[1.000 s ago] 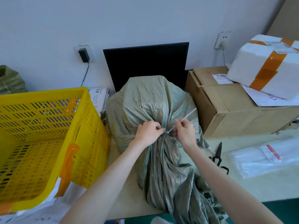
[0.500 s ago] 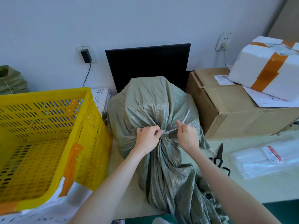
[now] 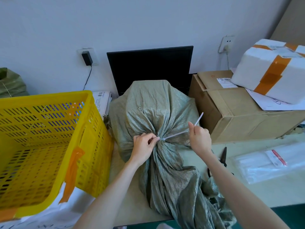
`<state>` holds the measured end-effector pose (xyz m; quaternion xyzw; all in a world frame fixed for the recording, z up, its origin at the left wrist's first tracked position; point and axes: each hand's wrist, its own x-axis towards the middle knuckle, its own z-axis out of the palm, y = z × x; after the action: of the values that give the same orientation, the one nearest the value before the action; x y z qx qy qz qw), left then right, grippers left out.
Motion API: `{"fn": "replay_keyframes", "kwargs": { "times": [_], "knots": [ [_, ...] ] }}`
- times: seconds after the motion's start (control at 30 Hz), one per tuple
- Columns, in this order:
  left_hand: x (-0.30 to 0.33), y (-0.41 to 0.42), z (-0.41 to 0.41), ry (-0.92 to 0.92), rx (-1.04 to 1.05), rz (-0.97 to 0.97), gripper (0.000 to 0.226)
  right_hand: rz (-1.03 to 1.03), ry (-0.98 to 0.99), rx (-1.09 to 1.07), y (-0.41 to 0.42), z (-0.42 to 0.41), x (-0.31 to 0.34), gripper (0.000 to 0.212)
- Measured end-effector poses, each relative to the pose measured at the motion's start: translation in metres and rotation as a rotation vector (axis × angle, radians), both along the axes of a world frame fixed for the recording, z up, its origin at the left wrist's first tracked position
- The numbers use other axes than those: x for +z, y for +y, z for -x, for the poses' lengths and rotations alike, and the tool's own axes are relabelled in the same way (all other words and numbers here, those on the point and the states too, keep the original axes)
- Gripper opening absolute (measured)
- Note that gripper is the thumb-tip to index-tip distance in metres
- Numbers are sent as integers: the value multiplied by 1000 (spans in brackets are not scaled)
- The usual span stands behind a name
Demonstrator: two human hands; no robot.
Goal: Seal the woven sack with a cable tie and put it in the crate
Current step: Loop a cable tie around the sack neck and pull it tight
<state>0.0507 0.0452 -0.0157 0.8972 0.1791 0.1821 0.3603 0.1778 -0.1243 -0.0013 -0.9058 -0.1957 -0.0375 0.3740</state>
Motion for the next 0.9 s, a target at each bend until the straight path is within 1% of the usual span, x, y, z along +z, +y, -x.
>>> {"fn": "replay_keyframes", "kwargs": {
  "times": [0.13, 0.2, 0.3, 0.37, 0.5, 0.6, 0.73, 0.83, 0.9],
  "knots": [
    [2, -2, -3, 4, 16, -36, 28, -206, 105, -41, 1, 6, 9, 55],
    [5, -6, -7, 48, 38, -68, 30, -259, 135, -7, 3, 12, 16, 54],
    [7, -12, -12, 129, 58, -71, 32, -205, 189, 125, 12, 22, 17, 54],
    [7, -13, -11, 150, 70, -56, 33, -165, 229, 180, 18, 25, 8, 52],
    [8, -11, -10, 147, 69, -14, 36, -120, 225, 136, 22, 24, -3, 53],
    [7, -11, -9, 101, 70, 18, 41, -73, 197, 94, 21, 23, -8, 53],
    [5, -9, -7, 53, 70, 69, 42, -27, 190, 51, 20, 20, -13, 52],
    [4, -10, -7, 29, 76, 54, 41, -36, 202, 73, 16, 19, -12, 54],
    [3, -11, -5, 21, 72, 15, 39, -71, 222, 129, 11, 18, -8, 54]
  ]
}}
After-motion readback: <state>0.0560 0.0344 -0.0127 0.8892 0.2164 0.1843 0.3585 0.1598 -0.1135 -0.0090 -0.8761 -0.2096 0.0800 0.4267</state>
